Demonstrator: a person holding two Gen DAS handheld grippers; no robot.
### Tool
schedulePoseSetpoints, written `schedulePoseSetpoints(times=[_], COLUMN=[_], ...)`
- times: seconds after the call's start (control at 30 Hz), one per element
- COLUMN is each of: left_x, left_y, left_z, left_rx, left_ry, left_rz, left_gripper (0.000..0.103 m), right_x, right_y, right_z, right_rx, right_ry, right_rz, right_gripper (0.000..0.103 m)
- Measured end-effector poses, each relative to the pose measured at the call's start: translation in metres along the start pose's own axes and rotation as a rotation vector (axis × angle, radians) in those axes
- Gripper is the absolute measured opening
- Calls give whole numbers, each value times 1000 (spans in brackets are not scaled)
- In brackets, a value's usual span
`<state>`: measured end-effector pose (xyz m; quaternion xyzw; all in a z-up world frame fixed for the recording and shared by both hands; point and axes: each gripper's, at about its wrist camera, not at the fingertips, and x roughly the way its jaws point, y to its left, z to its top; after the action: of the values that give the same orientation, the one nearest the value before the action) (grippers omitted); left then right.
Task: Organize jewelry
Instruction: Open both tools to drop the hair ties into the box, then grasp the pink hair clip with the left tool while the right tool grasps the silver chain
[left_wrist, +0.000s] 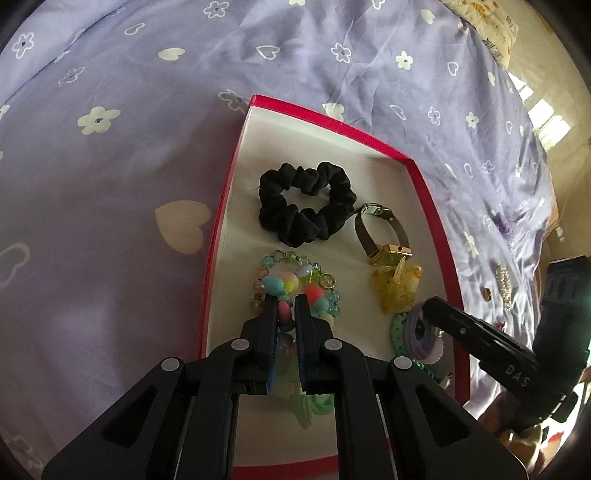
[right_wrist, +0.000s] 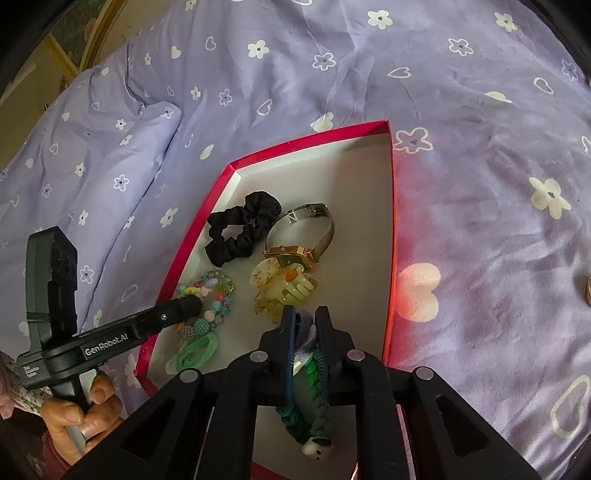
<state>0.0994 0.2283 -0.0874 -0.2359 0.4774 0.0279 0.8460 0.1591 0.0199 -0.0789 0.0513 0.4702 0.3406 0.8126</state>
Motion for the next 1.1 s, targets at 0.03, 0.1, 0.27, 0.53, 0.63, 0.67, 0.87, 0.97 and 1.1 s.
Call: schedulePoseSetpoints(times=[0.03,0.1,0.27,0.53,0.63,0.67,0.87,0.97,1.1], left_x=[-1,-2,-7,-19,-24,-26,-41,-49,-56], left_y=[-1,-3,-10,-12,-14,-16,-28,-36,-48], left_z=[0,-1,-1,-6,-9,-11,-20,-24,-31], left_rx=[4,11,28,33,35,38,59,75,95], left_ry=[-1,-3,-6,-19,-25,-25,-43,-54,-61], left_rz=[9,12,26,34,23,23,8,0,-21], left_gripper=[8,8,13,36,36,36,41,41,42], right_x=[-1,-3,-9,-25,-38,-42,-69,-83,-100], right_y=[0,0,2,2,1,1,-7,-14,-26], right_z=[0,0,-1,-6,-9,-10,-19,-26,-36], right_rx=[1,0,-3,8,16,19,41,54,77], right_ry=[-2,-7,-15,-40,-63,-70,-110,-127,-144], right_rz=[3,7,12,18,22,23,25,19,0], right_gripper=[17,21,30,38,40,41,43,43,45])
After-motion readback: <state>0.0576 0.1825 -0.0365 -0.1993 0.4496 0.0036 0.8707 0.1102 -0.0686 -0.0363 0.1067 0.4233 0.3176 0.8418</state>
